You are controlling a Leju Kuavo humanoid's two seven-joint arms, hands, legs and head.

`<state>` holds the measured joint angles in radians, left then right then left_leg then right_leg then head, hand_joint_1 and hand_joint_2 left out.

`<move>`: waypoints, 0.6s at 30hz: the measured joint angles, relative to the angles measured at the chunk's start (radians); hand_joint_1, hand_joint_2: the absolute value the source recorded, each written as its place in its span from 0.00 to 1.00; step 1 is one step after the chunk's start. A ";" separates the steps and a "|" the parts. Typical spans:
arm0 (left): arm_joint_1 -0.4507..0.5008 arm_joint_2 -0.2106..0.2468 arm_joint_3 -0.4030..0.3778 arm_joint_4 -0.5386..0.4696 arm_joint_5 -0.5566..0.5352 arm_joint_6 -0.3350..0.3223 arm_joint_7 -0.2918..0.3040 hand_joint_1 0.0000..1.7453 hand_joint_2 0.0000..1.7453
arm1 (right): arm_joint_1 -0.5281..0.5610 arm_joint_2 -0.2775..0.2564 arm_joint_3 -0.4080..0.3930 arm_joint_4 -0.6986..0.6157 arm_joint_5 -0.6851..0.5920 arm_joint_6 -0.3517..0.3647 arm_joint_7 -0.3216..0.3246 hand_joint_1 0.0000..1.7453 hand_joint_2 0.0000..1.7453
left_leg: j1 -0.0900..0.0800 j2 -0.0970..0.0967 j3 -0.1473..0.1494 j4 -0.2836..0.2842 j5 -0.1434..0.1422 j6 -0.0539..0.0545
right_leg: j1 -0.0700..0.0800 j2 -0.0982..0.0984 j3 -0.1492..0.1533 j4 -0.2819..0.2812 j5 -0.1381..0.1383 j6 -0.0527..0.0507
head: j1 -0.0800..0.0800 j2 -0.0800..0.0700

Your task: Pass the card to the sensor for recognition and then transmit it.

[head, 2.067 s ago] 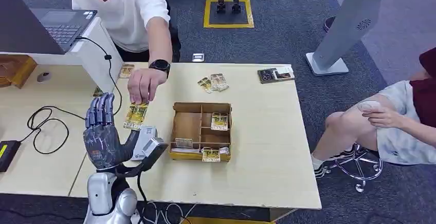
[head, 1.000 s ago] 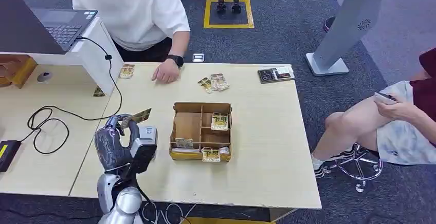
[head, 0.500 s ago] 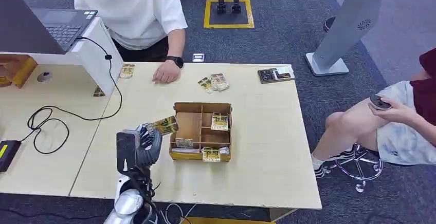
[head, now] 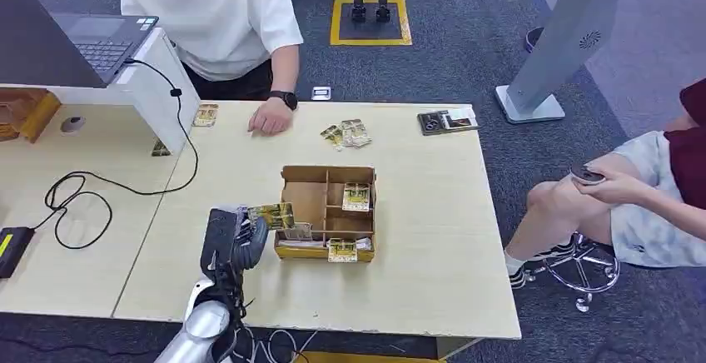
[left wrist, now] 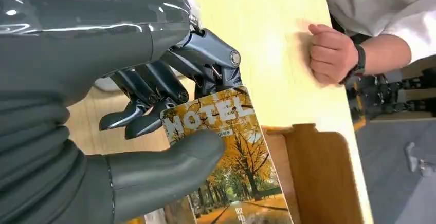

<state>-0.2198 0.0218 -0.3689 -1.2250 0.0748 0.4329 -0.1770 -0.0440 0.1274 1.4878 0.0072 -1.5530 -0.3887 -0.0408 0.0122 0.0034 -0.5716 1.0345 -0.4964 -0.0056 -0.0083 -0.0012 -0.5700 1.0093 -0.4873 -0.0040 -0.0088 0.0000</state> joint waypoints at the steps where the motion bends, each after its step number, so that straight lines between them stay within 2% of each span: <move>1: -0.007 0.001 -0.001 0.015 -0.011 0.005 0.003 1.00 1.00 | 0.000 0.000 0.000 0.000 0.000 0.000 0.000 0.00 1.00 | 0.000 0.000 0.000 0.000 0.000 0.000 | 0.000 0.000 0.000 0.000 0.000 0.000 | 0.000 0.000; 8: -0.042 0.005 -0.006 0.113 -0.039 0.019 0.014 1.00 1.00 | 0.000 0.000 0.000 0.000 0.002 0.000 0.002 0.00 1.00 | 0.000 0.000 0.000 0.000 0.000 0.000 | 0.000 0.000 0.000 0.000 0.000 0.000 | 0.000 0.000; 18: -0.063 0.005 -0.004 0.186 0.043 0.019 -0.012 1.00 1.00 | -0.001 -0.001 0.000 -0.003 0.003 -0.010 0.003 0.00 1.00 | 0.000 0.000 0.000 0.000 0.000 0.000 | 0.000 0.000 0.001 0.000 0.000 0.000 | 0.000 0.000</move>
<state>-0.2824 0.0263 -0.3731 -1.0387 0.1183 0.4520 -0.1892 -0.0447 0.1266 1.4878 0.0042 -1.5499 -0.3983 -0.0374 0.0122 0.0031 -0.5714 1.0345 -0.4964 -0.0056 -0.0083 -0.0014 -0.5692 1.0093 -0.4872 -0.0039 -0.0088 0.0000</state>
